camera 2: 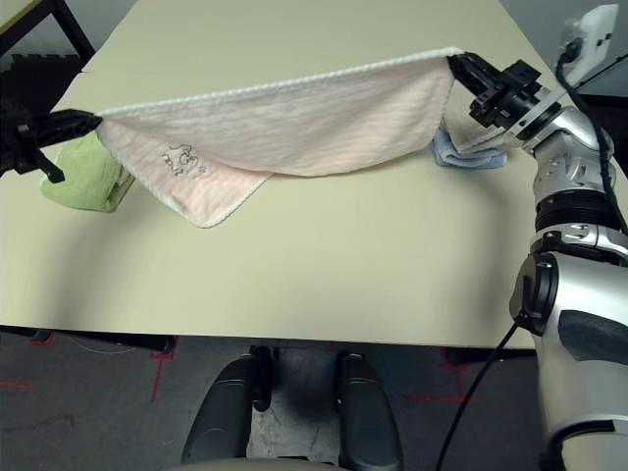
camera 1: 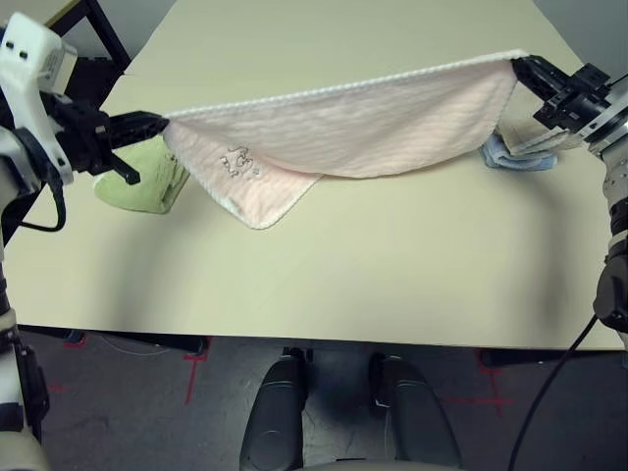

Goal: Fold the towel and set it aside.

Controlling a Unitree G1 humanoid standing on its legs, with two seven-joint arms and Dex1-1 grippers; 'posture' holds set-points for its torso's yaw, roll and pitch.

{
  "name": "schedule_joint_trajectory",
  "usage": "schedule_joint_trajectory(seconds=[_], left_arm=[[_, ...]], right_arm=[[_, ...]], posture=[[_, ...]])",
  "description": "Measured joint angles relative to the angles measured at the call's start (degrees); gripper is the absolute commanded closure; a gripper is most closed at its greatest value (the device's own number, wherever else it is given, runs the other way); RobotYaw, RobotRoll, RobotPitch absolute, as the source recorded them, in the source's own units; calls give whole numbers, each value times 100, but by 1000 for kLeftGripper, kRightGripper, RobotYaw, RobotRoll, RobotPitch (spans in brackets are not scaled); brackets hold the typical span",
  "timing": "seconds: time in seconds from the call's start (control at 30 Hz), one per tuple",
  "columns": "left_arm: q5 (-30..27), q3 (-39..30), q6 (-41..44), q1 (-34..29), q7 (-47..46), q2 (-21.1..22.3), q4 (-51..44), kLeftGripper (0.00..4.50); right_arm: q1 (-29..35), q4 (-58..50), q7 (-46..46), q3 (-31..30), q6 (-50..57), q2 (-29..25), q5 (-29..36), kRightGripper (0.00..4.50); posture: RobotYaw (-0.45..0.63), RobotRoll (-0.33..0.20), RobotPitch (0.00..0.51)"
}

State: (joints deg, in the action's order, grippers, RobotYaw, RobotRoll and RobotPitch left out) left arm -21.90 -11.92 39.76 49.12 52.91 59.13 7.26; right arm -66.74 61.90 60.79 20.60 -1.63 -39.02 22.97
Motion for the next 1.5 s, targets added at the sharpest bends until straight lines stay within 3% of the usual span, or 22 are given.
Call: schedule_joint_trajectory(seconds=[0.2,0.37,0.5,0.63,0.73,0.83,0.97,1.07,1.27,1.5], left_arm=[[313,389,-473,520,27,-5,750,4428],[750,479,-1081,991,-730,-616,1793,4428],[1221,567,-2343,1832,-1637,-1195,3342,4428],[1575,654,-3476,2696,-2112,-1452,4642,4428],[1658,626,-4127,3155,-2232,-1536,5219,4428],[1507,432,-4475,3173,-1988,-1595,5285,4428],[1148,169,-4616,2852,-1406,-1656,5194,4428],[983,156,-4234,2458,-729,-1608,4881,4428],[695,345,-2541,1104,802,-842,3448,4428],[312,251,-1100,-913,1461,-116,1550,4428]], right_arm=[[-273,308,-20,-120,442,-53,-159,4500],[-785,768,-1183,-152,-85,467,-416,4500],[-1191,1047,-2099,-154,-653,751,-652,4500],[-1445,1207,-2605,-153,-1100,849,-841,4500],[-1646,1244,-2732,-76,-1414,829,-854,4500],[-1695,1244,-2652,65,-1571,725,-823,4500],[-1549,1240,-2395,266,-1621,603,-708,4500],[-1353,1241,-2163,296,-1598,452,-646,4500],[-693,1185,-608,177,-825,114,-632,4500],[160,929,956,-457,-517,-17,-1006,4500]], posture=[[34,0,268],[41,0,305],[52,0,330],[55,0,343],[41,0,350],[28,0,355],[22,0,361],[22,0,360],[18,0,342],[25,0,303]])
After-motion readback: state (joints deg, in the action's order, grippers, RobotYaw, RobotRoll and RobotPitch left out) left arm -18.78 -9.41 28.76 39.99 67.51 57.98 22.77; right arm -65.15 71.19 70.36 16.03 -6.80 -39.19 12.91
